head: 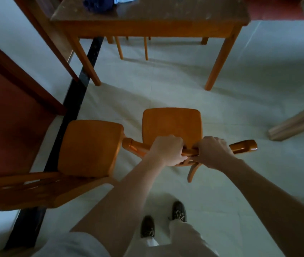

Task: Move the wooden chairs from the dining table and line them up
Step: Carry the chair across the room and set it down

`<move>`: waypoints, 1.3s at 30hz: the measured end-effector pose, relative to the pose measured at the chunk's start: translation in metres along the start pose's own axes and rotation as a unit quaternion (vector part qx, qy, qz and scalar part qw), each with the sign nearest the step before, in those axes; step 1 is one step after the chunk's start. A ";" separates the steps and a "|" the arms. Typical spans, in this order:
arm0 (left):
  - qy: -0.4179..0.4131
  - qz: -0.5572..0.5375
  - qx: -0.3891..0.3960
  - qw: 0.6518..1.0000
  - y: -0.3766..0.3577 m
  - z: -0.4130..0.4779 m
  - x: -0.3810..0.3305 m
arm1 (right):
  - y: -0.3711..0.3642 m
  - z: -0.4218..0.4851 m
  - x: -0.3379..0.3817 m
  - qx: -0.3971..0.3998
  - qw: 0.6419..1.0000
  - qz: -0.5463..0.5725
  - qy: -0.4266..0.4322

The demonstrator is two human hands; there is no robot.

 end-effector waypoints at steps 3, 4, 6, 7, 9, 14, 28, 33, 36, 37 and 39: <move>-0.023 -0.029 0.033 0.999 -0.033 -0.019 -0.005 | -0.027 -0.022 0.003 -0.014 0.999 0.024 -0.027; -0.028 -0.045 0.036 0.998 -0.041 -0.026 -0.006 | -0.034 -0.029 0.005 -0.014 0.999 0.030 -0.029; -0.029 -0.066 0.039 0.997 -0.055 -0.041 -0.009 | -0.050 -0.040 0.010 -0.008 0.999 0.039 -0.035; -0.031 -0.071 0.042 0.996 -0.061 -0.047 -0.011 | -0.058 -0.045 0.013 -0.004 0.998 0.041 -0.042; -0.035 -0.079 0.045 0.995 -0.071 -0.058 -0.014 | -0.070 -0.054 0.019 -0.002 0.998 0.044 -0.052; -0.018 -0.095 0.027 0.995 -0.072 -0.073 -0.003 | -0.075 -0.063 0.036 -0.024 0.996 0.064 -0.060; 0.032 0.013 0.142 0.989 -0.078 -0.099 0.066 | -0.088 -0.064 -0.004 0.039 0.999 -0.018 -0.006; 0.029 0.049 0.140 0.989 -0.076 -0.107 0.068 | -0.092 -0.065 0.003 0.048 0.999 -0.014 -0.015; 0.014 0.037 0.127 0.991 -0.076 -0.122 0.068 | -0.098 -0.074 0.015 0.026 0.999 -0.028 -0.010; 0.009 0.030 0.123 0.992 -0.077 -0.129 0.069 | -0.101 -0.077 0.022 0.021 0.999 -0.033 -0.005; 0.003 0.028 0.112 0.993 -0.079 -0.145 0.072 | -0.109 -0.085 0.035 0.020 0.999 -0.042 0.005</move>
Point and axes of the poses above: each hand's wrist, its own z-axis towards the middle knuckle, its own y-axis out of the back of the hand, x = y × z, the point moved 10 cm from there along z, towards the middle knuckle, and after that the axes turned 6 degrees about x, right-handed, at the moved point
